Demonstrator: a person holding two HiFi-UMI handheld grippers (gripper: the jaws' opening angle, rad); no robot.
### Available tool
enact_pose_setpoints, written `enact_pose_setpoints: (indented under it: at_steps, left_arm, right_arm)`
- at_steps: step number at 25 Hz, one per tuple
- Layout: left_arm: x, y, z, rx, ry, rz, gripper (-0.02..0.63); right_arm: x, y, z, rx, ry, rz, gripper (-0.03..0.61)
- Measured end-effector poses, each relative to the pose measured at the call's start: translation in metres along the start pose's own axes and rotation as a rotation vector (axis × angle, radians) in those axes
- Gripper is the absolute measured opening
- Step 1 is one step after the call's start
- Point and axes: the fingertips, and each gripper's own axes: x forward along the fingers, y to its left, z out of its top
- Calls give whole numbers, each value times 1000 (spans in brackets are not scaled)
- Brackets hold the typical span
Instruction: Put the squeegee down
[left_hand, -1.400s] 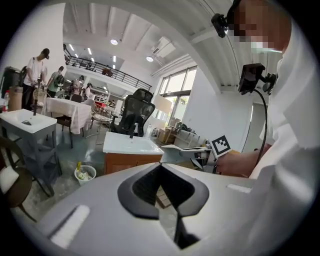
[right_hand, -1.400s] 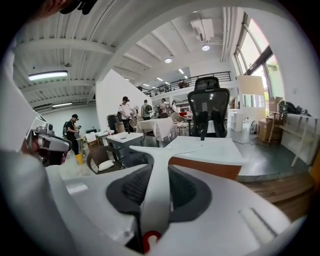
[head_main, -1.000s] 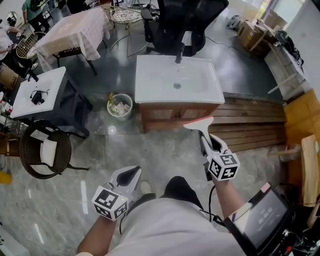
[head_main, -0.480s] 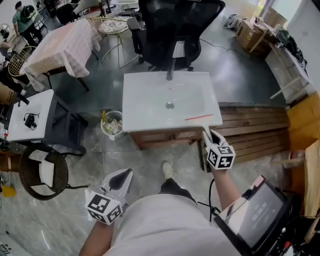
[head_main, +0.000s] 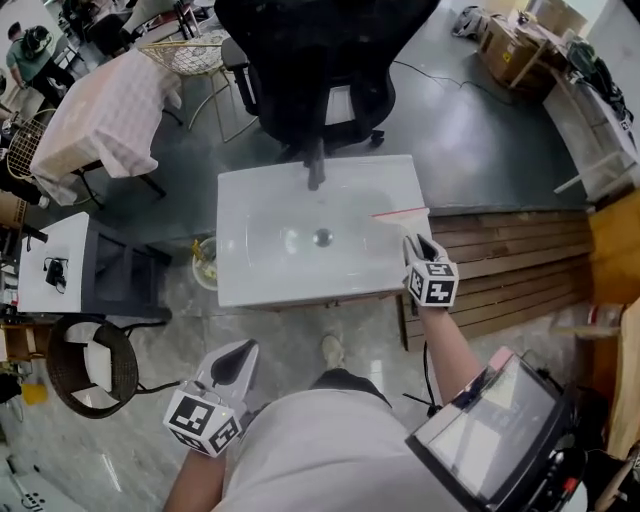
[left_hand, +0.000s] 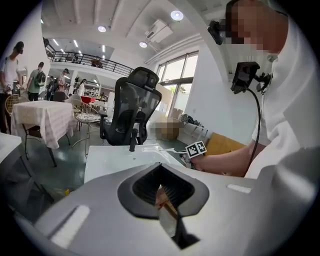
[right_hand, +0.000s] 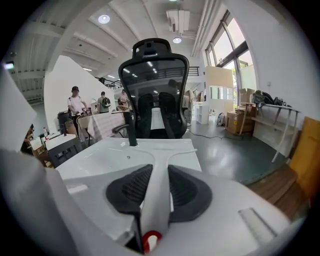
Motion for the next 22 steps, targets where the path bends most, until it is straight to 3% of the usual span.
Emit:
enact_pose_setpoints:
  at_steps: [11,22]
  left_arm:
    - [66,27,23,-47,56,87,8]
    - [82,46,26,-75,70,151,8]
  right_arm:
    - [118,-68,22,24,19,-53,101]
    - [174,-89,19,2,60,-82,101]
